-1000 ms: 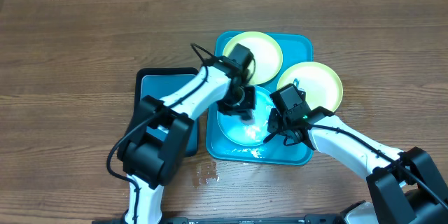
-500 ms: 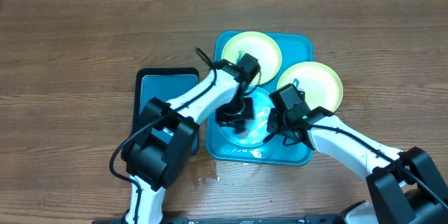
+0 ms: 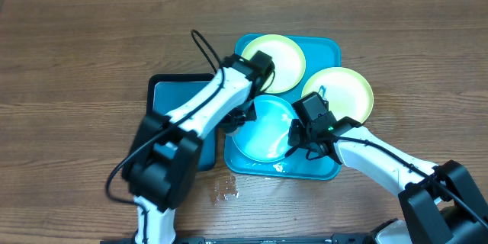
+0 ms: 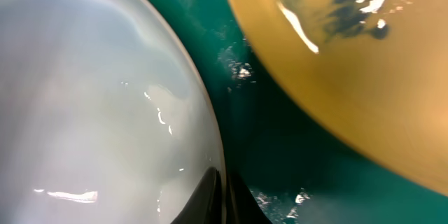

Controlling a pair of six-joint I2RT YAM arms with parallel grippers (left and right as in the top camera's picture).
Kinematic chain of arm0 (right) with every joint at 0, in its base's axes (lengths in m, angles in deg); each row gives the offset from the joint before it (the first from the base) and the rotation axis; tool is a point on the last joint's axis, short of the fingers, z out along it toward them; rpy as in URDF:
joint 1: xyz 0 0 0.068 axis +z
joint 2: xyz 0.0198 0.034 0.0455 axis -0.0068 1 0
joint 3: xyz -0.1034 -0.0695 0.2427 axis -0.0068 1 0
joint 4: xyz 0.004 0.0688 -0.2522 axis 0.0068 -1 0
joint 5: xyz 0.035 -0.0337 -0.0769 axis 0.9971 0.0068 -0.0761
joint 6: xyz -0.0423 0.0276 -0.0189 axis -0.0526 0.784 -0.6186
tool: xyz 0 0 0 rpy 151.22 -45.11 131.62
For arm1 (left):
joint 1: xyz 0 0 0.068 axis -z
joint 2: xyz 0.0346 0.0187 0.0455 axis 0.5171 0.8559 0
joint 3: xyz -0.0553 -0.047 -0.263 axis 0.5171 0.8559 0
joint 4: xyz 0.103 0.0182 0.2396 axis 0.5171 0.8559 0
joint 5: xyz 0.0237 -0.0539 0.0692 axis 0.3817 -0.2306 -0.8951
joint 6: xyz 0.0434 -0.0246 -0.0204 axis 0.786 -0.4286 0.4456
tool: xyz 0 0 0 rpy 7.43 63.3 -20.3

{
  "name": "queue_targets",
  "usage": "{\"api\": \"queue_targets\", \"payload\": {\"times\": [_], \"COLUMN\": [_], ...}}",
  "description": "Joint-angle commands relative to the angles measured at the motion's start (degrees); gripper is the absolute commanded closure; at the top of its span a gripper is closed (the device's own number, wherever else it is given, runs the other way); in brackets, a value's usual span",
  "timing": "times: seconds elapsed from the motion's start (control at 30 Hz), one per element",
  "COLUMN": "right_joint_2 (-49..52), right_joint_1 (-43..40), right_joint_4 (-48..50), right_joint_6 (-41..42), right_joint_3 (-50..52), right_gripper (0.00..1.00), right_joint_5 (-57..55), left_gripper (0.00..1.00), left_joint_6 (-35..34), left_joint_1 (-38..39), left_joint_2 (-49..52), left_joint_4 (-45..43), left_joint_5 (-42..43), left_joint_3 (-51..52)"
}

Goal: Clean dirty plates on tray and stack at the side

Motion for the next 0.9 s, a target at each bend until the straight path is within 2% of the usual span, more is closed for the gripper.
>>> {"api": "queue_targets", "payload": {"times": [0.0,0.1,0.23,0.4,0.43,0.47,0.57,0.67,0.73,0.87], "right_joint_2": [1.03,1.03,1.03,1.03,1.03,1.03,1.03,0.52,-1.64,-6.16], "right_joint_1": [-0.85,-0.85,-0.85,-0.85,-0.85,-0.85,-0.85,-0.85,-0.44,2.29], "right_joint_4": [-1.81,-2.14,-2.14,-2.21,-2.21,-2.19,-2.21,-5.16,-12.22,-18.84], "right_joint_6": [-0.83,-0.83,-0.83,-0.87,-0.87,-0.87,-0.9,-1.07,-1.7,-8.98], "right_joint_3": [0.42,0.44,0.44,0.42,0.42,0.42,0.42,-0.74,-5.42,-16.02], "right_gripper": [0.96,0.96,0.96,0.96,0.96,0.96,0.96,0.96,0.96,0.96], "right_joint_5": [-4.57,-4.57,-4.57,-4.57,-4.57,-4.57,-4.52,-3.67,-3.48,-5.29], "left_gripper": [0.96,0.96,0.96,0.96,0.92,0.78,0.73,0.59,0.53,0.39], "left_joint_6": [0.39,2.27,5.07,6.16,6.12,6.14,6.45,9.9,10.45,11.76], "left_joint_1": [-3.5,-7.91,-13.66,-16.92,-17.25,-17.92,-18.99,-20.98,-22.67,-26.6], "left_joint_2": [-11.04,-17.66,-19.54,-18.27,-18.14,-18.14,-18.23,-19.1,-21.0,-27.76], "left_joint_4": [0.87,3.85,6.03,-3.21,-5.03,-7.26,-7.63,-6.73,-2.73,5.18], "left_joint_5": [-2.69,-2.71,-2.23,-0.37,-0.22,0.52,2.32,6.75,7.23,7.91], "left_joint_3": [-2.51,-2.47,-0.94,13.57,15.72,17.88,17.9,15.39,11.78,1.86]}}
